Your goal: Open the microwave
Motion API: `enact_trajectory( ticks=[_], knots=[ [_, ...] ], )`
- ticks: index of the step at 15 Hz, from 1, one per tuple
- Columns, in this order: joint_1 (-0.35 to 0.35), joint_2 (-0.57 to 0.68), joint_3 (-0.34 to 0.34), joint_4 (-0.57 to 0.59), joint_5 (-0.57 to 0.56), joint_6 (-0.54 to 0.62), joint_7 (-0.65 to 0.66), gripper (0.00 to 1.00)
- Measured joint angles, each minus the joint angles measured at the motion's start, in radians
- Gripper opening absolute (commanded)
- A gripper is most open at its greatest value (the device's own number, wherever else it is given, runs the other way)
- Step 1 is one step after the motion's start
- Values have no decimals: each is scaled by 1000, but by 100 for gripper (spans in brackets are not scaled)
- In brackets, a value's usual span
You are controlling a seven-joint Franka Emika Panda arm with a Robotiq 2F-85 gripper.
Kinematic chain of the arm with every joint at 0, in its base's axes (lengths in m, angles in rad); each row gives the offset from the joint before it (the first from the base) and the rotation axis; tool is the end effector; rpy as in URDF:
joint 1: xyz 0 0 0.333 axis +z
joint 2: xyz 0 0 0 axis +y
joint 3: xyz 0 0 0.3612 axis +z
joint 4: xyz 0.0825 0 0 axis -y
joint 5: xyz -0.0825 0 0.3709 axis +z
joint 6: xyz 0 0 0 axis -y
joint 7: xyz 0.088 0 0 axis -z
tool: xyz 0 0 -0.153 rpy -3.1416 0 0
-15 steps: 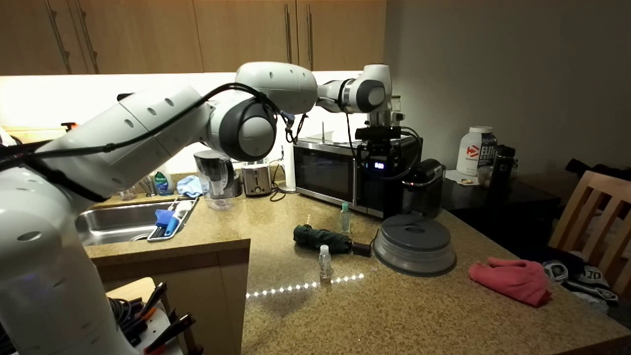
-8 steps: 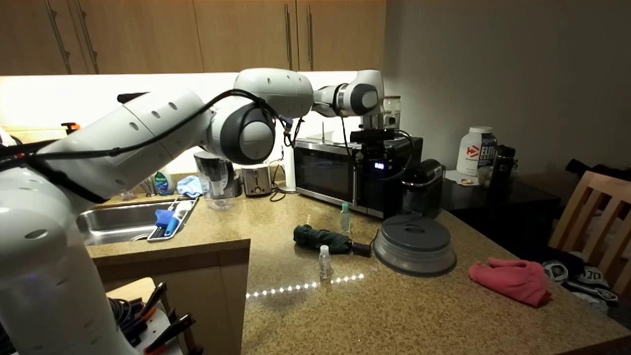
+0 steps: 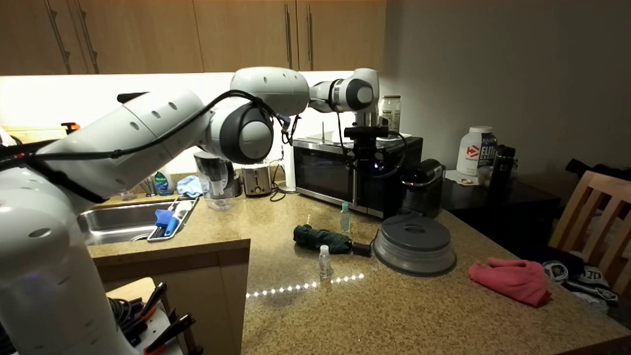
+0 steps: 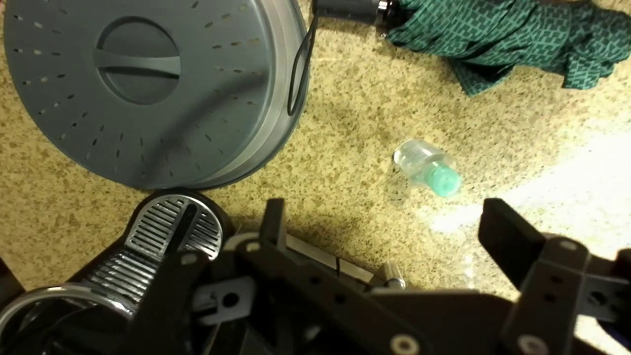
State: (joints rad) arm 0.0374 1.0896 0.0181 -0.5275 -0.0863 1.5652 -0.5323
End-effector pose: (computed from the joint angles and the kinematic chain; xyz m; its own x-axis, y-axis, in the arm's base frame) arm 0.8124 0.0239 0.3353 0.8344 0.5453 -0.0802 0.5491 -0.8351 0.0341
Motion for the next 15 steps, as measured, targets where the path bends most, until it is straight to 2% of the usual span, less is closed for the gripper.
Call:
enact_trajectory(
  ticks=[5, 10, 13, 15],
  knots=[
    [17, 0, 1, 17, 0, -80, -41, 100],
    [23, 1, 1, 44, 0, -55, -53, 100],
    [26, 33, 1, 122, 0, -50, -53, 100],
    [31, 44, 1, 132, 0, -9, -52, 100]
  ],
)
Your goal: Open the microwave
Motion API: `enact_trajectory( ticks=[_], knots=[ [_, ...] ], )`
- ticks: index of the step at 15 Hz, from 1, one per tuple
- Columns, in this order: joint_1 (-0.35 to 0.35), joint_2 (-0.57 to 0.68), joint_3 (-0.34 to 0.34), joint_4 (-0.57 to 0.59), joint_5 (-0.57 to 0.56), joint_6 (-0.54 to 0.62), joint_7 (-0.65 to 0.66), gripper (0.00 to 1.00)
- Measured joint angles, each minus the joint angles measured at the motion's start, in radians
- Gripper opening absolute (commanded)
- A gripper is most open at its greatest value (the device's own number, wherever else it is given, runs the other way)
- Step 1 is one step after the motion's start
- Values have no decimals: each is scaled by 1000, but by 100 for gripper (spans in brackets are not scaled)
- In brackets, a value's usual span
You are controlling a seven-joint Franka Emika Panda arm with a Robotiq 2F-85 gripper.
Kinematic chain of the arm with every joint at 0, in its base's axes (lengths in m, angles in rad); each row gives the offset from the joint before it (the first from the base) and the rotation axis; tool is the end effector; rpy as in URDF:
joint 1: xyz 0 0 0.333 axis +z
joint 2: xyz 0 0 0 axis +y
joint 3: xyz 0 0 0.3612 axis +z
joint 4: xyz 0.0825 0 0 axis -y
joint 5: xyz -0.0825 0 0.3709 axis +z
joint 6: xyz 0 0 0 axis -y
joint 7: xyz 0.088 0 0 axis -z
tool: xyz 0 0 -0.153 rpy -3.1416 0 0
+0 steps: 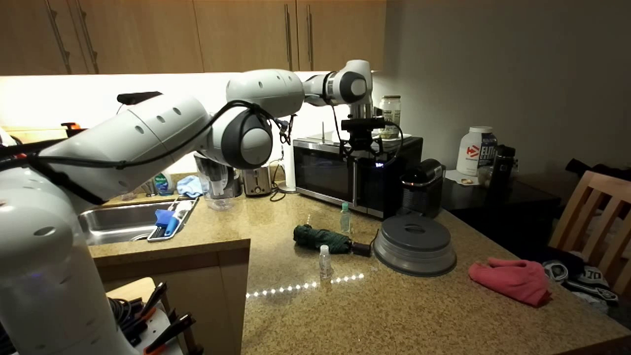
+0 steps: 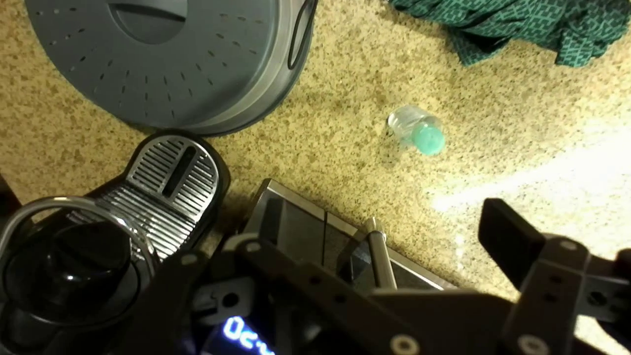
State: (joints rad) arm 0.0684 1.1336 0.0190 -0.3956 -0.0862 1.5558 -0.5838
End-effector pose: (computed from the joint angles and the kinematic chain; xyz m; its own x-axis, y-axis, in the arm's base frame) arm 0.8200 0.0490 0.3588 0.7917 0.6107 -0.0157 0.6101 -0.7891 0.0722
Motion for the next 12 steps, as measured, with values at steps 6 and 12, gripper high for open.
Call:
enact_trajectory(
  ticks=[6, 12],
  knots=[
    [26, 24, -1, -1, 0, 92, 4, 100],
    [38, 33, -7, -1, 0, 128, 32, 100]
  ],
)
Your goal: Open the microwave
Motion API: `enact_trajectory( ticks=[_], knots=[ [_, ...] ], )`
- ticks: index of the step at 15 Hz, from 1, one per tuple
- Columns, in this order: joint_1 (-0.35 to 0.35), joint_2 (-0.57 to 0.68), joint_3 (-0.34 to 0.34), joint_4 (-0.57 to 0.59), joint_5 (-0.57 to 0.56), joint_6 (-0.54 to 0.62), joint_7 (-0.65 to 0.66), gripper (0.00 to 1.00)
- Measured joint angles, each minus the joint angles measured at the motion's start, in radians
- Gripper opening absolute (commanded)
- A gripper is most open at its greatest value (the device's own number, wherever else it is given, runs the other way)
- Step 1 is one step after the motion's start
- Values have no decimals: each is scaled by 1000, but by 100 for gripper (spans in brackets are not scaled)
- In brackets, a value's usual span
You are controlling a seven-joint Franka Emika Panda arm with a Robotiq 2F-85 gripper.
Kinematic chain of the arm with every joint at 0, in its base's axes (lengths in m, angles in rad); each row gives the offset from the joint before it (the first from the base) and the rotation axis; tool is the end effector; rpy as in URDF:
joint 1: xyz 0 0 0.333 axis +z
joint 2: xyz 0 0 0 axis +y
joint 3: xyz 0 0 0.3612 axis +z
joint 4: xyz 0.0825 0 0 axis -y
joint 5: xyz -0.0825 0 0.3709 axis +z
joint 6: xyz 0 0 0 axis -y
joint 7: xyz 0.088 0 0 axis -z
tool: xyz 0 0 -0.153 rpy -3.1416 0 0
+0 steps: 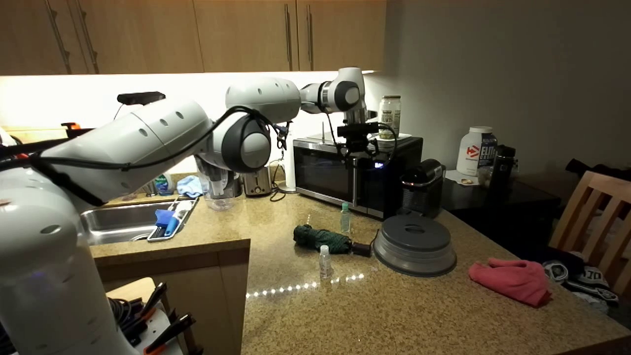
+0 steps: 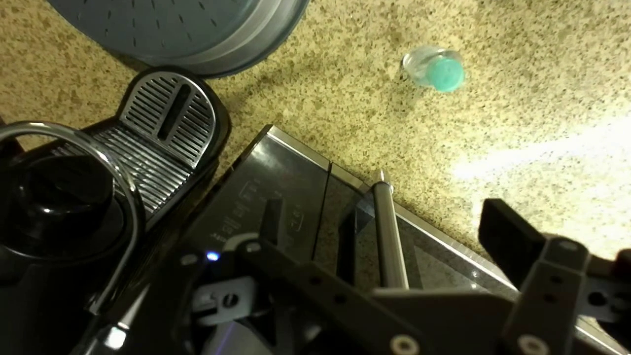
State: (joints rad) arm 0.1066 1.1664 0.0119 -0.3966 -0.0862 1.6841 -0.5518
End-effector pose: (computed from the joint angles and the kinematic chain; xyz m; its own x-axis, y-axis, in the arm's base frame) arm 0.8368 0.0811 0.3438 0.7816 0.6205 0.0632 0.6104 -0.7818 0.1272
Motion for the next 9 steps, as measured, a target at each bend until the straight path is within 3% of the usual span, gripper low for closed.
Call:
enact_trajectory(
  ticks=[9],
  knots=[
    [0, 11, -28, 0, 0, 85, 43, 100]
  ],
)
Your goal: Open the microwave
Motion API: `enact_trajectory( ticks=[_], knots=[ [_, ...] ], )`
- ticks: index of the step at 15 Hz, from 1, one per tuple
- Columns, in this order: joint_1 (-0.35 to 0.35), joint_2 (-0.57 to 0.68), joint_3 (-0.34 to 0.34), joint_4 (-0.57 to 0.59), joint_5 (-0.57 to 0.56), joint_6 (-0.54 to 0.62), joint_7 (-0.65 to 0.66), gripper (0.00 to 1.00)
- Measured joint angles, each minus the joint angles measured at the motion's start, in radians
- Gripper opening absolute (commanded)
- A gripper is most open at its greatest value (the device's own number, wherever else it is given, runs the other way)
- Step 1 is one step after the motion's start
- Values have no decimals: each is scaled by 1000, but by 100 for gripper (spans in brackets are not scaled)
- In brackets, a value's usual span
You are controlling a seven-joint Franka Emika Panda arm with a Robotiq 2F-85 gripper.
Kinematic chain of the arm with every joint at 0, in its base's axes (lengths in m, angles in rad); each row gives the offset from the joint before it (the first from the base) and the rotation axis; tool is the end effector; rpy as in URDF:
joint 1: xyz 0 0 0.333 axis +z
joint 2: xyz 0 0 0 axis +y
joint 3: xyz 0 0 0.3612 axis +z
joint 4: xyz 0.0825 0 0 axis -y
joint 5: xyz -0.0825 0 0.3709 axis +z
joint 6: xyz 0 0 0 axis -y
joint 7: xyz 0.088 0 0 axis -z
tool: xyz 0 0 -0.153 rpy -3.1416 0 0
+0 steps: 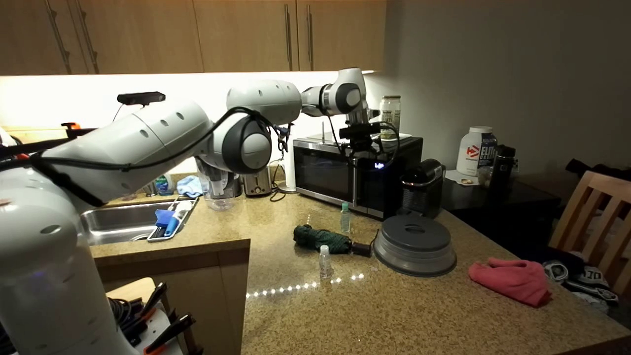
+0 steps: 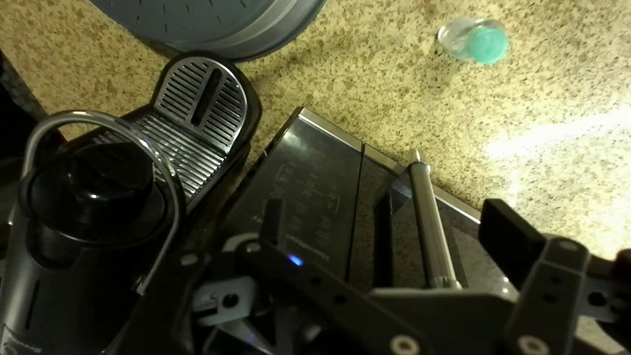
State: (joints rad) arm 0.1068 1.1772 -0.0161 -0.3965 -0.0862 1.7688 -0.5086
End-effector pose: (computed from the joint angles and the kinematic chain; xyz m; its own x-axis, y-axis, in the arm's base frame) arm 0.8492 0.0744 0.3444 0.8020 0.5853 0.1194 0.5618 -0.8070 0.1821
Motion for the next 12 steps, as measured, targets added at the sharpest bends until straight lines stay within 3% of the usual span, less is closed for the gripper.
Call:
enact_trajectory(
  ticks=[12],
  knots=[
    [5, 9, -36, -1, 0, 52, 28, 100]
  ],
)
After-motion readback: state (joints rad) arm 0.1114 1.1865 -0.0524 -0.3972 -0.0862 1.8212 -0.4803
